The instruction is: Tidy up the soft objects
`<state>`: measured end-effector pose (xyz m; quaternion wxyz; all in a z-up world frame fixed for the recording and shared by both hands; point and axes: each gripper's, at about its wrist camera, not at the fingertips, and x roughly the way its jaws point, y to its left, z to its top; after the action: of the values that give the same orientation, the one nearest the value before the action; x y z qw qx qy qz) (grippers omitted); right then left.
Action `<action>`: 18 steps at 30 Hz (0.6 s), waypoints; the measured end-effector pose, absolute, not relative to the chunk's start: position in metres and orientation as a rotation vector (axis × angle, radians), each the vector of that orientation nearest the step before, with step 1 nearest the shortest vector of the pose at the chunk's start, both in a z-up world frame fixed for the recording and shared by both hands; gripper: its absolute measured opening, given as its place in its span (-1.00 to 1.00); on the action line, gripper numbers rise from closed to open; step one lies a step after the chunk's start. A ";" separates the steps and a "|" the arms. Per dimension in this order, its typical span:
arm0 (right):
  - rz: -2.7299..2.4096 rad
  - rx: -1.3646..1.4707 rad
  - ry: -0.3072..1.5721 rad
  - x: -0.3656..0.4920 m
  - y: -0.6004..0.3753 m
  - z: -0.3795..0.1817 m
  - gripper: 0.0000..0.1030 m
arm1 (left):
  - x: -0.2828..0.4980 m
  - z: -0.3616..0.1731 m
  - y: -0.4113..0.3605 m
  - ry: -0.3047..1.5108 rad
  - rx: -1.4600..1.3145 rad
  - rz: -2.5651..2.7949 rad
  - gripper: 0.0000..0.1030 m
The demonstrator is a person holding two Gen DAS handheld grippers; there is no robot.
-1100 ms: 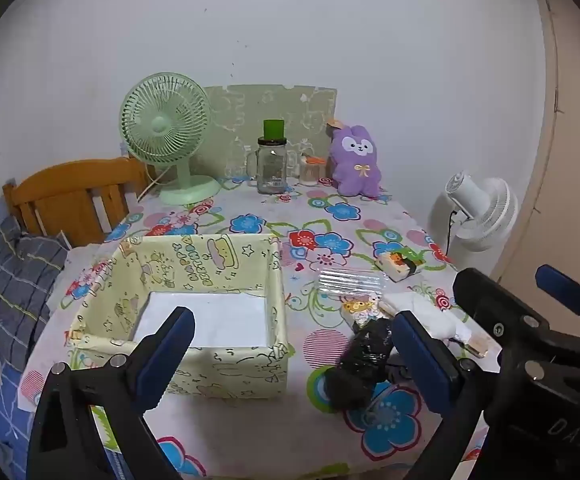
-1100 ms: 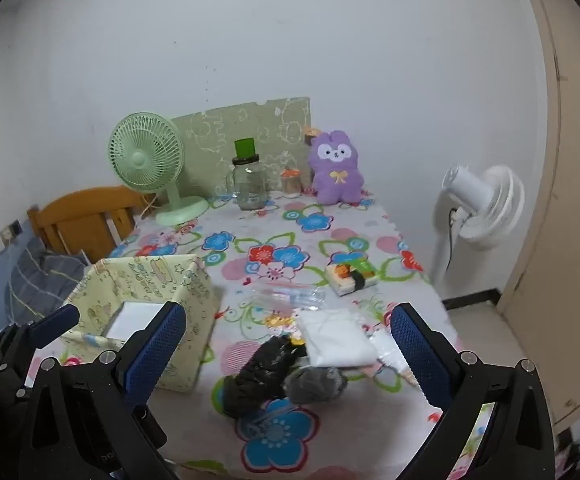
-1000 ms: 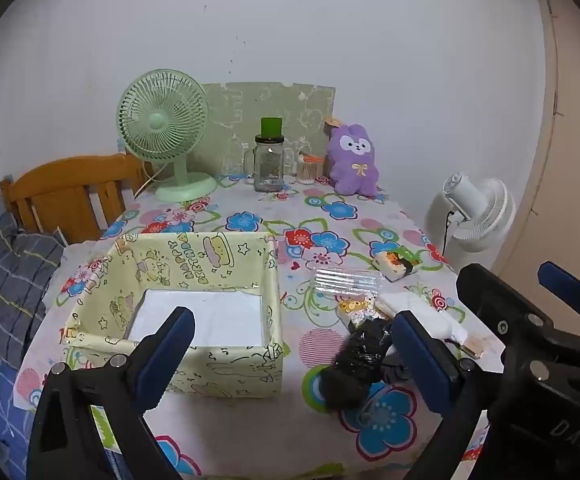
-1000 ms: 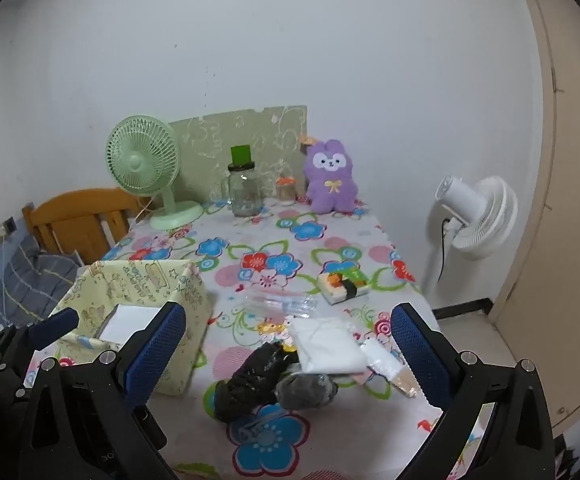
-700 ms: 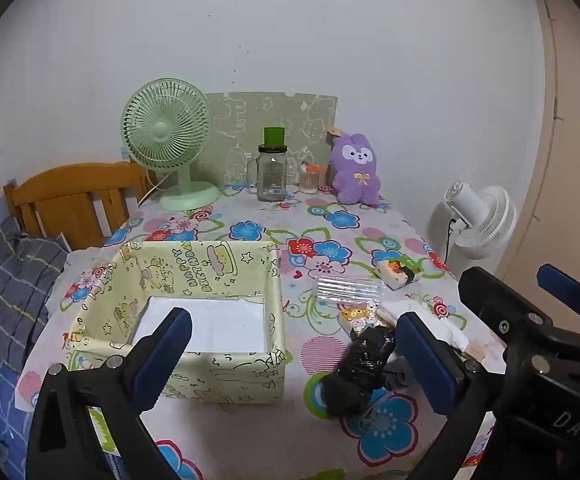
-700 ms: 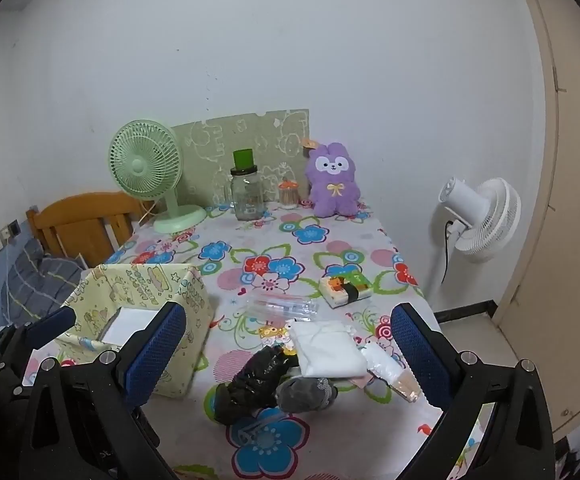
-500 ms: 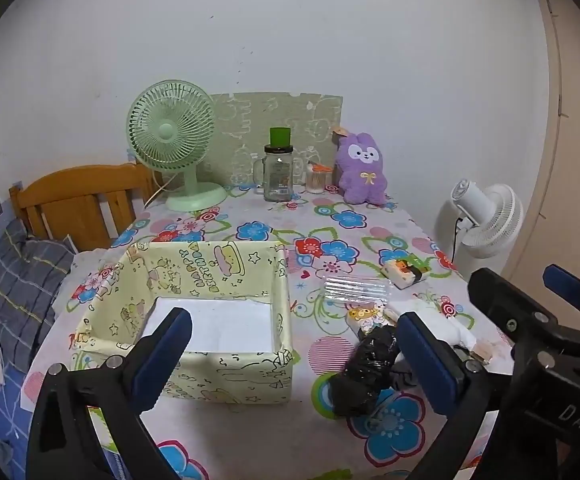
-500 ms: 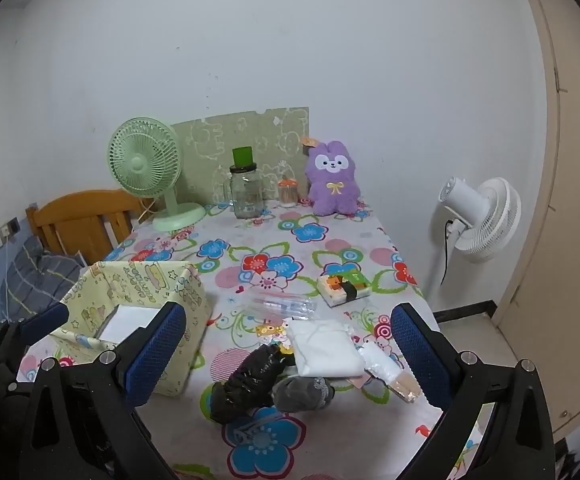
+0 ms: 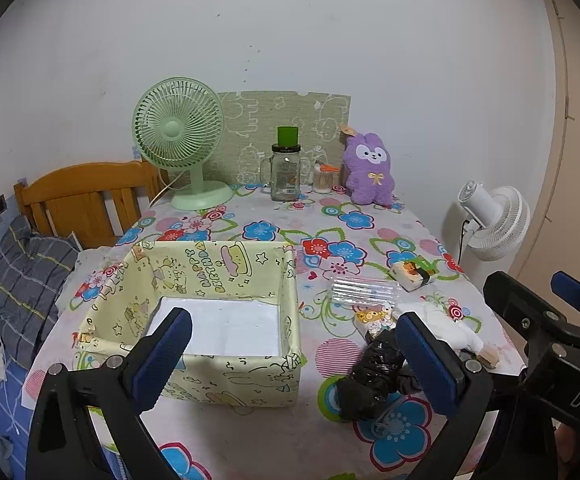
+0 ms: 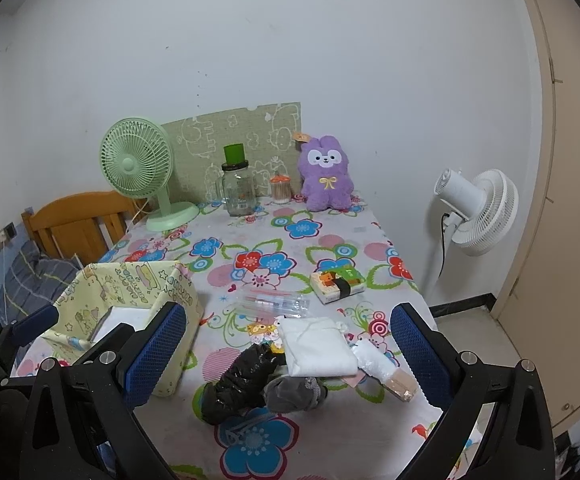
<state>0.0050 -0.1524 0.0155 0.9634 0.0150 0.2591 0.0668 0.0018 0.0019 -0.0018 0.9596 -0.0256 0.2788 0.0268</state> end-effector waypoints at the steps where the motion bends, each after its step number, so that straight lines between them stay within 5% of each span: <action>1: 0.133 0.029 0.523 0.005 -0.152 0.016 1.00 | 0.003 -0.002 0.002 0.566 -0.051 0.054 0.99; 18: 0.134 0.030 0.506 0.002 -0.153 0.020 1.00 | 0.003 0.001 0.004 0.548 -0.054 0.050 0.98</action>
<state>0.0020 -0.1526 0.0196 0.9659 0.0146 0.2499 0.0661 0.0029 0.0045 0.0010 0.9620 -0.0266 0.2705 0.0248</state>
